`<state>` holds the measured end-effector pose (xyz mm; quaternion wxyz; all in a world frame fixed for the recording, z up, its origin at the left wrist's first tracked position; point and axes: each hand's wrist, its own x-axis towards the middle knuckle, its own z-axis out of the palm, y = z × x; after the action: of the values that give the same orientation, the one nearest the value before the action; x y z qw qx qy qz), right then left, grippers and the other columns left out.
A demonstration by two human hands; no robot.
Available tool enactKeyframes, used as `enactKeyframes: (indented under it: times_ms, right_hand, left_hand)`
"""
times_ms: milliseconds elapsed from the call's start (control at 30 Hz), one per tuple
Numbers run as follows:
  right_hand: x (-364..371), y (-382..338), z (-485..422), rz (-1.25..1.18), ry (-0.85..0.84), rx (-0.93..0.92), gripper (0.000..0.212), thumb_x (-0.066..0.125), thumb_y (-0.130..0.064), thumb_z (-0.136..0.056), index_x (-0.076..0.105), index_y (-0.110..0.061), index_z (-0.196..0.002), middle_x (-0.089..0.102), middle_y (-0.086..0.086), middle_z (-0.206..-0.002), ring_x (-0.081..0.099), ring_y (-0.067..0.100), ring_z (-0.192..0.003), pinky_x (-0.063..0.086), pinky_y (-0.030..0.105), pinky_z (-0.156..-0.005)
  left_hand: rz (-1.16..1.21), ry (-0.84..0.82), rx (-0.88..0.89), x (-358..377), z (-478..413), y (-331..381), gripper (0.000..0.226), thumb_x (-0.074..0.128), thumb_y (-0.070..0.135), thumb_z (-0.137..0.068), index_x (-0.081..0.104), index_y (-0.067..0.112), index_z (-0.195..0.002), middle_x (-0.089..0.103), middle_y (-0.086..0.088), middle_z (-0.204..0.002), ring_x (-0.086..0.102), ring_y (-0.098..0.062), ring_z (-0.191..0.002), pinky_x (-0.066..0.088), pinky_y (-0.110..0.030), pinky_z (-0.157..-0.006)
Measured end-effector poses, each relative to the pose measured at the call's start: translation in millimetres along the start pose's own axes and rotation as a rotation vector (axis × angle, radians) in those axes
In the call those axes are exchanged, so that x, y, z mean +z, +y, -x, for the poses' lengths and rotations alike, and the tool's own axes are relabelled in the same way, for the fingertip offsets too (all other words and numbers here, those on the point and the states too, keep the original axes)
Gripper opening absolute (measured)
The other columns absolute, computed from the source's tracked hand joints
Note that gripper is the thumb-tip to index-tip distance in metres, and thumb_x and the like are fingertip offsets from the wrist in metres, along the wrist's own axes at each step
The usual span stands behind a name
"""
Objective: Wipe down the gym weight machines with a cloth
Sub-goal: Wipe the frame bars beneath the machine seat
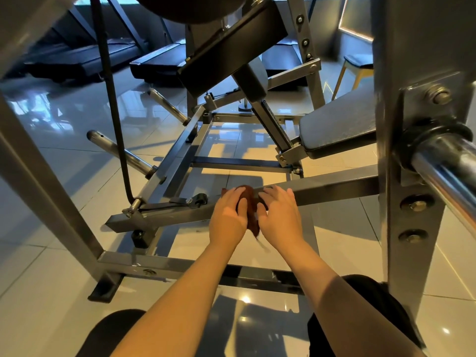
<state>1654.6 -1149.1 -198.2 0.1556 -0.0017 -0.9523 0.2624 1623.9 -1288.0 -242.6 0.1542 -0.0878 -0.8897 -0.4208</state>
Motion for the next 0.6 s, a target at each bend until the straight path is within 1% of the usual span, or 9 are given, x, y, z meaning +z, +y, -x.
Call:
enactKeyframes:
  times_ms: [67, 133, 200, 267, 367, 433, 500, 600]
  right_hand:
    - [0, 0, 1, 0.01, -0.015, -0.006, 0.039, 0.046, -0.034, -0.106, 0.056, -0.022, -0.142, 0.048, -0.004, -0.151, 0.027, 0.015, -0.149, -0.001, 0.037, -0.127]
    - [1, 3, 1, 0.0, -0.022, -0.011, 0.039, 0.046, -0.034, -0.106, 0.055, -0.023, -0.142, 0.049, -0.004, -0.151, 0.029, 0.015, -0.148, -0.002, 0.036, -0.127]
    - [3, 3, -1, -0.054, -0.015, 0.026, 0.04, 0.044, -0.037, -0.106, 0.055, -0.025, -0.143, 0.05, -0.004, -0.15, 0.033, 0.018, -0.147, 0.002, 0.032, -0.124]
    - [2, 3, -3, -0.102, -0.003, 0.078, 0.041, 0.042, -0.039, -0.106, 0.055, -0.024, -0.142, 0.052, -0.003, -0.148, 0.037, 0.02, -0.145, 0.008, 0.031, -0.122]
    - [-4, 1, -1, -0.065, -0.006, 0.059, 0.04, 0.045, -0.035, -0.106, 0.055, -0.022, -0.142, 0.05, -0.002, -0.15, 0.035, 0.021, -0.146, 0.01, 0.033, -0.123]
    - [-8, 0, 1, -0.029, -0.023, 0.033, 0.04, 0.048, -0.031, -0.105, 0.054, -0.02, -0.144, 0.046, 0.0, -0.153, 0.03, 0.02, -0.149, 0.009, 0.034, -0.124]
    - [-8, 2, 1, -0.011, -0.024, 0.007, 0.04, 0.048, -0.03, -0.106, 0.053, -0.019, -0.144, 0.046, 0.001, -0.153, 0.03, 0.018, -0.148, 0.007, 0.034, -0.126]
    - [-6, 2, 0, -0.017, -0.006, -0.003, 0.039, 0.047, -0.027, -0.106, 0.056, -0.017, -0.142, 0.051, 0.001, -0.149, 0.034, 0.017, -0.146, 0.007, 0.035, -0.127]
  left_hand:
    - [0.026, 0.027, -0.036, 2, 0, 3, 0.038, 0.046, 0.03, -0.106, 0.053, 0.022, -0.142, 0.056, -0.001, -0.142, 0.047, -0.019, -0.134, 0.042, -0.045, -0.113]
    - [0.023, 0.023, -0.005, 7, 3, 10, 0.037, 0.047, 0.026, -0.106, 0.054, 0.019, -0.142, 0.055, -0.003, -0.144, 0.044, -0.02, -0.137, 0.038, -0.045, -0.116]
    - [0.052, -0.02, 0.044, 12, 7, 18, 0.039, 0.049, 0.026, -0.106, 0.052, 0.022, -0.144, 0.052, 0.0, -0.147, 0.041, -0.018, -0.139, 0.035, -0.042, -0.119]
    - [0.055, -0.057, 0.085, 12, 9, 21, 0.04, 0.05, 0.028, -0.105, 0.05, 0.027, -0.146, 0.049, 0.003, -0.15, 0.04, -0.016, -0.14, 0.034, -0.038, -0.119]
    - [-0.025, -0.055, 0.109, 2, 2, 8, 0.039, 0.047, 0.032, -0.106, 0.05, 0.03, -0.145, 0.051, 0.006, -0.148, 0.043, -0.014, -0.137, 0.038, -0.034, -0.116]
    - [-0.002, -0.039, 0.036, -6, -3, -8, 0.037, 0.045, 0.035, -0.106, 0.051, 0.03, -0.143, 0.055, 0.006, -0.142, 0.047, -0.014, -0.133, 0.043, -0.038, -0.113]
    - [0.019, -0.028, -0.053, -10, -7, -23, 0.036, 0.042, 0.037, -0.107, 0.051, 0.029, -0.14, 0.057, 0.006, -0.137, 0.051, -0.015, -0.128, 0.048, -0.044, -0.108]
    - [0.069, 0.036, -0.1, -5, -5, -21, 0.035, 0.043, 0.03, -0.107, 0.054, 0.023, -0.14, 0.058, 0.001, -0.137, 0.051, -0.019, -0.128, 0.047, -0.046, -0.108]
